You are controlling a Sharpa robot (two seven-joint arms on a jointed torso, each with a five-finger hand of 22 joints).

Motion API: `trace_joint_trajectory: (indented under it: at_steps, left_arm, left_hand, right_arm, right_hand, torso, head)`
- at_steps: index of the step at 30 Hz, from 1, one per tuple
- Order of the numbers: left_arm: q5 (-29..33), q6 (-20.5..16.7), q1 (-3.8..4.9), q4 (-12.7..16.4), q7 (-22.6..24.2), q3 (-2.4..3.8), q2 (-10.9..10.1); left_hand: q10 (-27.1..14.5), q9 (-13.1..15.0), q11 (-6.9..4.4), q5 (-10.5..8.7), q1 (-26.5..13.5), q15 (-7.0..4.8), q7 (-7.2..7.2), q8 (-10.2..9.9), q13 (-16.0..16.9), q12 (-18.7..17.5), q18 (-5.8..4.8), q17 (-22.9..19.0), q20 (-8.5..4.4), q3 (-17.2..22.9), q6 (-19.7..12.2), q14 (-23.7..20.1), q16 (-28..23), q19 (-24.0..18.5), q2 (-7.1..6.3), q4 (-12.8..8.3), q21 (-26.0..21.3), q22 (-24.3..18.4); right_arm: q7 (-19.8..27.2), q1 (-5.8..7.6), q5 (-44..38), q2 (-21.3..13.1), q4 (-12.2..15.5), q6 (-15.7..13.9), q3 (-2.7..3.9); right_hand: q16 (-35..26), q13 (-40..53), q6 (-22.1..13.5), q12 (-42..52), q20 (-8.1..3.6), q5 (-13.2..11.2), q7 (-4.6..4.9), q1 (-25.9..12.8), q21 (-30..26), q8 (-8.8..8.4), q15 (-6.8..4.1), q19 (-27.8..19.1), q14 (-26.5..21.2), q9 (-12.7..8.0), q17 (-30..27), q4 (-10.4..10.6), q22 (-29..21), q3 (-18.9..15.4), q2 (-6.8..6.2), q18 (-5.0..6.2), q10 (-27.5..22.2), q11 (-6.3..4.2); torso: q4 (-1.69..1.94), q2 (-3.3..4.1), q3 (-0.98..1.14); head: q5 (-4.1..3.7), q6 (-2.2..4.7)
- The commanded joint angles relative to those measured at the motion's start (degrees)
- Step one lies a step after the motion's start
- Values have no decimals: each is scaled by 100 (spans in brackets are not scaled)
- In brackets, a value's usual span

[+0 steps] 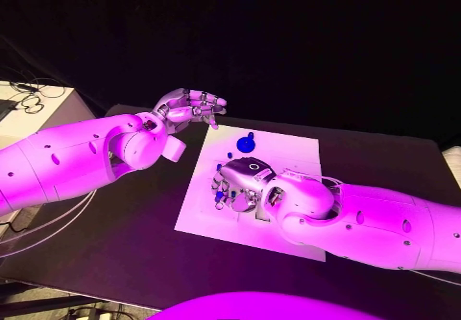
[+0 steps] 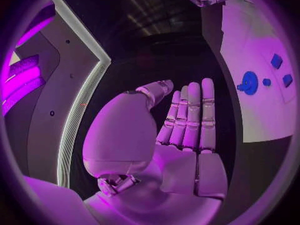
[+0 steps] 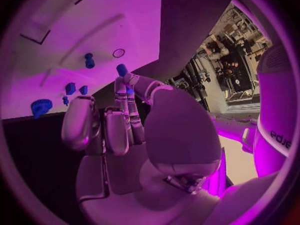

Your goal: Assemble the parts on the task board

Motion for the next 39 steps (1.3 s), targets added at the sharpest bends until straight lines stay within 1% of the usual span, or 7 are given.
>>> trace_joint_trajectory:
  at_steps: [1,6,14,19,32,34,39]
  left_arm:
    - [40,103,3,-2,20,2,19]
    - [40,105,3,-5,16,2,24]
    - [40,106,4,-4,14,2,21]
    - [40,106,4,-3,11,2,15]
    - [40,110,4,1,7,2,12]
    - [40,110,4,1,6,2,11]
    - [40,110,4,5,2,2,10]
  left_hand:
    - [-48,-6,-7,19,-45,12,80,23,-5,30,79,-8,36,7,-46,-35,-14,11,4,32,-31,-6]
    - [-57,-9,-6,20,-38,12,80,31,-10,41,80,-10,37,12,-51,-40,-10,19,2,33,-44,-17]
    - [-57,-9,-6,20,-38,12,80,31,-10,41,80,-10,37,12,-51,-40,-10,19,2,33,-44,-17]
    - [-57,-9,-6,20,-38,12,80,31,-10,41,80,-10,37,12,-51,-40,-10,19,2,33,-44,-17]
    - [-57,-9,-6,20,-38,12,80,31,-10,41,80,-10,37,12,-51,-40,-10,19,2,33,-44,-17]
    - [-57,-9,-6,20,-38,12,80,31,-10,41,80,-10,37,12,-51,-40,-10,19,2,33,-44,-17]
    - [-62,-12,-6,21,-33,12,80,38,-14,51,80,-13,37,18,-53,-45,-9,25,6,37,-54,-24]
  right_arm:
    - [-57,-21,-235,30,-35,214,-9]
    - [-75,-52,-272,61,-72,251,-21]
    - [-103,-120,-313,101,-130,253,-36]
    - [-111,-137,-326,98,-146,253,-38]
    - [-102,-187,-330,128,-222,249,-44]
    - [-100,-194,-330,144,-244,248,-45]
    - [-92,-219,-330,170,-268,240,-52]
  right_hand:
    - [14,5,34,-20,-47,25,-2,-10,-4,169,-27,-3,237,322,-5,-6,-8,24,42,-66,3,-37]
    - [17,9,29,-27,-48,25,-1,-12,6,172,-27,-1,238,329,-1,-13,1,29,43,-69,3,-37]
    - [17,13,25,-32,-48,31,-1,-17,-1,175,-26,-3,238,336,0,-16,-3,32,44,-68,3,-36]
    - [17,13,25,-32,-48,31,-1,-17,-1,175,-26,-3,238,336,0,-16,-3,32,44,-68,3,-36]
    - [17,13,25,-32,-48,31,-1,-17,-1,175,-26,-3,238,336,0,-16,-3,32,44,-68,3,-36]
    - [17,13,25,-32,-48,31,-1,-17,-1,175,-26,-3,238,336,0,-16,-3,32,44,-68,3,-36]
    - [13,19,18,-39,-49,34,0,-21,-3,178,-26,-4,237,345,-8,-22,-3,39,48,-68,4,-35]
  torso:
    - [3,1,1]
    - [-1,3,5]
    - [1,4,5]
    - [-1,-1,1]
    - [-1,-3,4]
    - [-2,-3,1]
    - [5,0,0]
  head:
    - [17,-21]
    - [36,-45]
    - [52,-67]
    - [63,-79]
    - [80,-101]
    - [81,-112]
    - [86,-121]
